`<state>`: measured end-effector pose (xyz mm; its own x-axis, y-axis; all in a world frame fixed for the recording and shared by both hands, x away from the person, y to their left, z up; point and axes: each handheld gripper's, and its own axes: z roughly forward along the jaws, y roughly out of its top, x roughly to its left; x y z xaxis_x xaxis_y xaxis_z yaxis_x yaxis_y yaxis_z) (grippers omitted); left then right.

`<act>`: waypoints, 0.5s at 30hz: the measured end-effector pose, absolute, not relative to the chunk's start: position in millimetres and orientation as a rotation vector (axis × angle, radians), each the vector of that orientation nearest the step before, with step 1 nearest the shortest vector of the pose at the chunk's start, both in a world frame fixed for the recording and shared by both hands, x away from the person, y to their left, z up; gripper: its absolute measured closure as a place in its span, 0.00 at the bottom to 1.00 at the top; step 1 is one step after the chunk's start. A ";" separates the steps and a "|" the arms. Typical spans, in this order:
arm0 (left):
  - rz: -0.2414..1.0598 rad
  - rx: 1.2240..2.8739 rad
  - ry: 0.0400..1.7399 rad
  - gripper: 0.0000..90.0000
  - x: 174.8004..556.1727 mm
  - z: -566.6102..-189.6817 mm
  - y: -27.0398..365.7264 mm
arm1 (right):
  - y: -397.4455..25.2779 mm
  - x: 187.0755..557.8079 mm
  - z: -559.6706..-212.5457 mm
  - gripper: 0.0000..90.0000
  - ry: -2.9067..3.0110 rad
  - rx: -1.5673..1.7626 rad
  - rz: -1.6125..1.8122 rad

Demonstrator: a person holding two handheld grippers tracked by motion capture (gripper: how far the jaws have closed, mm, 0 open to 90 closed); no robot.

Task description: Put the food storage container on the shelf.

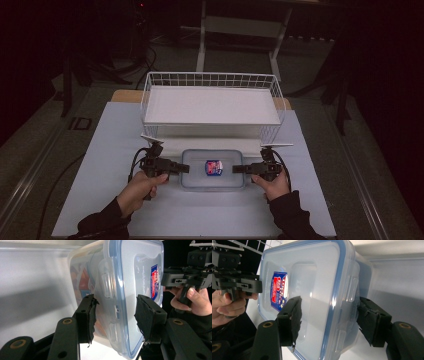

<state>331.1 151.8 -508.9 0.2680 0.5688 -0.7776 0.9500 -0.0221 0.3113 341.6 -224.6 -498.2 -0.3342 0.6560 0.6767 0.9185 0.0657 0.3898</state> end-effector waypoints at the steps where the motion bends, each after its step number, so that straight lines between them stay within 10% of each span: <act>1: -0.566 1.699 1.407 0.57 330.1 -508.5 151.6 | -224.5 340.3 -497.6 0.43 -2.035 -1.578 -1.146; 15: -0.480 1.718 1.399 0.58 314.4 -499.2 146.4 | -220.5 327.4 -490.5 0.42 -2.119 -1.563 -1.172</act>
<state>314.4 146.4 -499.2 0.3013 0.6050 -0.7370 0.9301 -0.0164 0.3668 327.4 -220.5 -490.5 -0.3885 0.6797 0.6222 0.8883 0.0967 0.4490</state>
